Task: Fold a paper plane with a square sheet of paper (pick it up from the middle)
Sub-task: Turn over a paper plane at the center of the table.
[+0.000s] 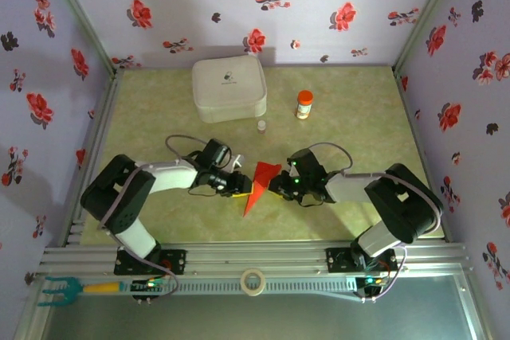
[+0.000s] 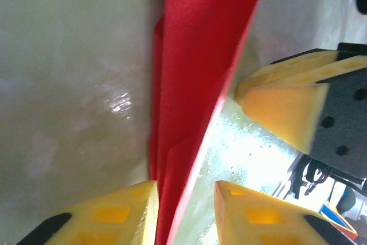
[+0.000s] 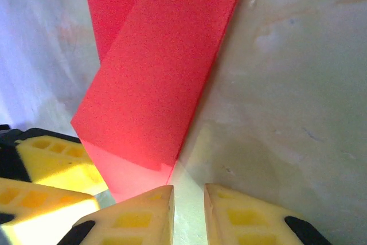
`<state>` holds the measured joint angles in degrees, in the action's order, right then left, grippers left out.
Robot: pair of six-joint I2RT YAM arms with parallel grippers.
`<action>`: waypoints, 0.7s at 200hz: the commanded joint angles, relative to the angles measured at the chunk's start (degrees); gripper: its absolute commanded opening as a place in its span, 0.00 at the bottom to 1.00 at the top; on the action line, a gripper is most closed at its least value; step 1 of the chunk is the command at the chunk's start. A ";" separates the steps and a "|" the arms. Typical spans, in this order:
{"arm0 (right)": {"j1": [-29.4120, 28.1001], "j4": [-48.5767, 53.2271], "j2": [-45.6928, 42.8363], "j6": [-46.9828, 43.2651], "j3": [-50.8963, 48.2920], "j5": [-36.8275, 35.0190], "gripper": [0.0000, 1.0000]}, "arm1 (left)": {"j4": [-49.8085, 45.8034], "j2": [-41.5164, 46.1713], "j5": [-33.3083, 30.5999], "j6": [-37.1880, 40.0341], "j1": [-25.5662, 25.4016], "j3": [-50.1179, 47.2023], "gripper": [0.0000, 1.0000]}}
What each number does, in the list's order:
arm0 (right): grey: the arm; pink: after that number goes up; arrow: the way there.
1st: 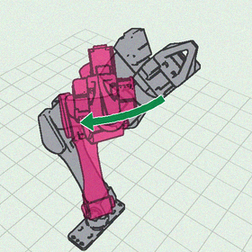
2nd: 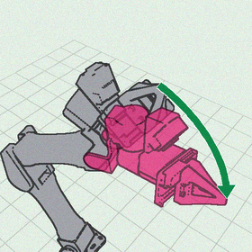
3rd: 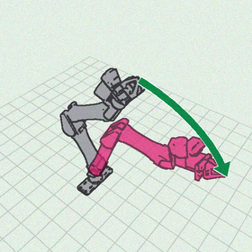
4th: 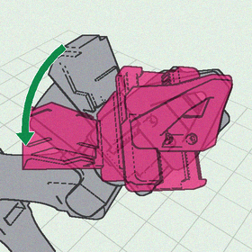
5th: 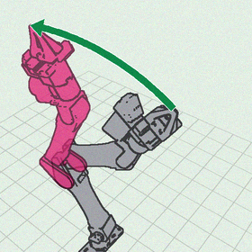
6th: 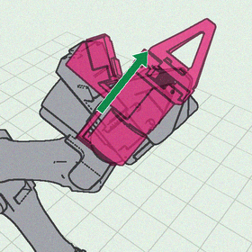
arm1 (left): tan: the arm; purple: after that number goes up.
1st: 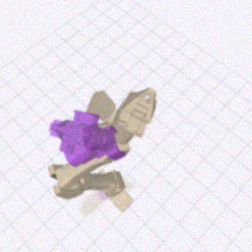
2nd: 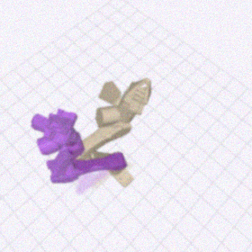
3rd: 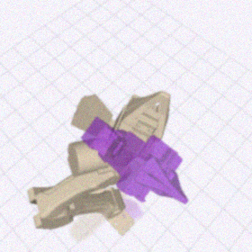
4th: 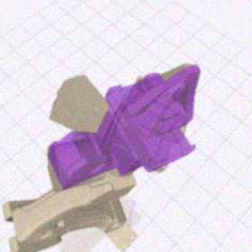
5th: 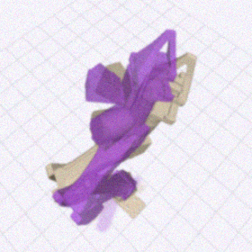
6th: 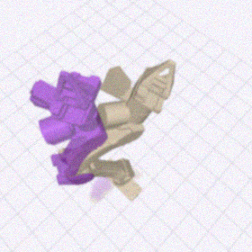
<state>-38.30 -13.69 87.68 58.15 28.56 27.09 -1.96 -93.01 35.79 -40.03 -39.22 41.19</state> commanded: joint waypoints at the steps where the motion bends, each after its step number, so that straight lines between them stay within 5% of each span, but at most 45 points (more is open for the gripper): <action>1: -0.63 0.11 0.54 0.38 1.33 -0.09 0.21 | -2.22 1.53 -3.23 1.45 0.02 -0.22 0.29; 140: -0.98 -1.09 3.24 0.65 1.94 0.49 0.19 | -1.15 -4.99 0.48 1.89 -1.03 1.78 0.28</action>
<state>-38.68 -13.69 89.01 58.19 29.21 27.42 -2.22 -96.55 34.74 -39.83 -39.42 41.82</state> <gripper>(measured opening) 0.198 0.271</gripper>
